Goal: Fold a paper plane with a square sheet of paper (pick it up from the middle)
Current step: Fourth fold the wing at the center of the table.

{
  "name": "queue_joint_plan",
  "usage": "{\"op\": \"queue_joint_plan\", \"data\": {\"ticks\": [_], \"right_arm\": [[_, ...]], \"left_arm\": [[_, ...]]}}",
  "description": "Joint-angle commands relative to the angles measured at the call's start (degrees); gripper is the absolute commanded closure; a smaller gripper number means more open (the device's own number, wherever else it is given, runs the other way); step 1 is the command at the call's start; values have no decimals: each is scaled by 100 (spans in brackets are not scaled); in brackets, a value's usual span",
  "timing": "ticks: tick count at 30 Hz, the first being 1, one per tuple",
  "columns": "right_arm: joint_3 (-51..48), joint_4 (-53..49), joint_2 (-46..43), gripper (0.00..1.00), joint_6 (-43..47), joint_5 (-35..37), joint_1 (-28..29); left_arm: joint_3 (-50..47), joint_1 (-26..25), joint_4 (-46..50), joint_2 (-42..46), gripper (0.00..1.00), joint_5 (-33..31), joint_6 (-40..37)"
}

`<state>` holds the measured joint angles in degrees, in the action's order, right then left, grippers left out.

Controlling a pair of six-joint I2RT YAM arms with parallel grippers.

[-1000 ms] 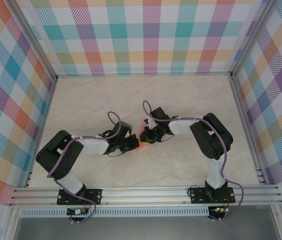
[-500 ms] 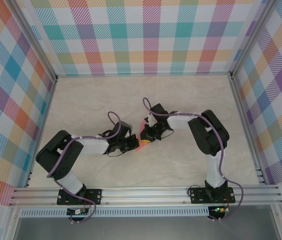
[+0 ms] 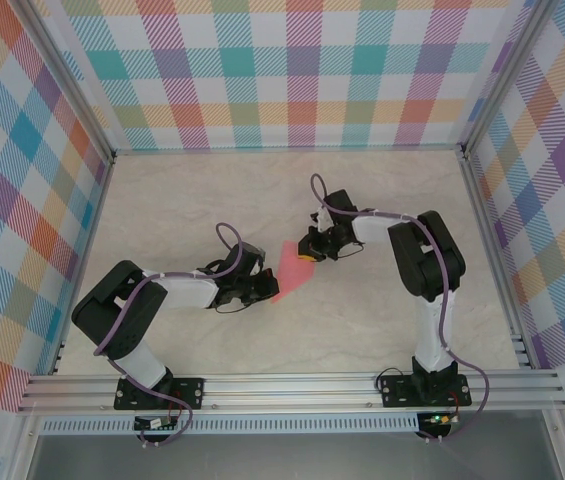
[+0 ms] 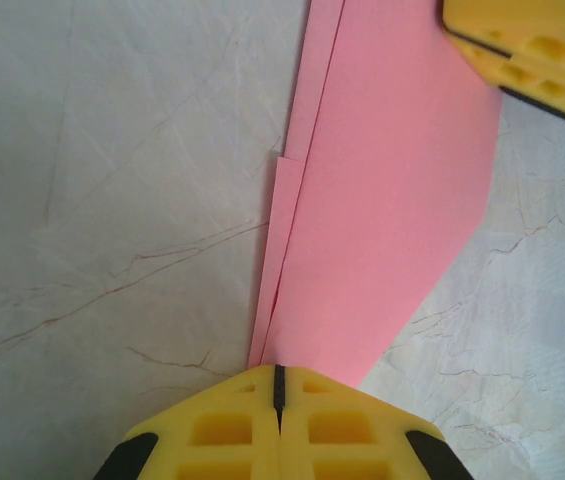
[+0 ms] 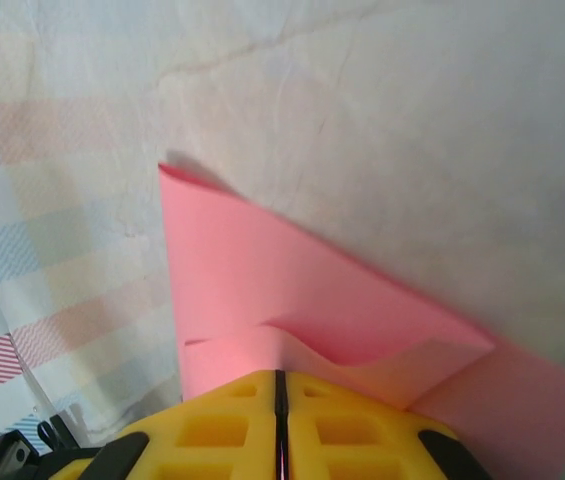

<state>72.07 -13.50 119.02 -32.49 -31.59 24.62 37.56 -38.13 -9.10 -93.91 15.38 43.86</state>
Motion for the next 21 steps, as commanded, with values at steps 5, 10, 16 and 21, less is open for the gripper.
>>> {"op": "queue_joint_plan", "data": {"ticks": [5, 10, 16, 21], "right_arm": [[572, 96, 430, 90, 151, 1071, -631], [733, -78, 139, 89, 244, 1056, -661], [-229, 226, -1013, 74, -4, 833, -589], [-1183, 437, -1917, 59, -347, 795, -386]], "left_arm": [[-208, -28, 1426, -215, 100, -114, -167], [-106, -28, 1430, -168, 100, -99, -201], [273, -25, 1446, 116, 95, -82, -283], [695, -19, 1470, 444, 74, -241, -315]]}}
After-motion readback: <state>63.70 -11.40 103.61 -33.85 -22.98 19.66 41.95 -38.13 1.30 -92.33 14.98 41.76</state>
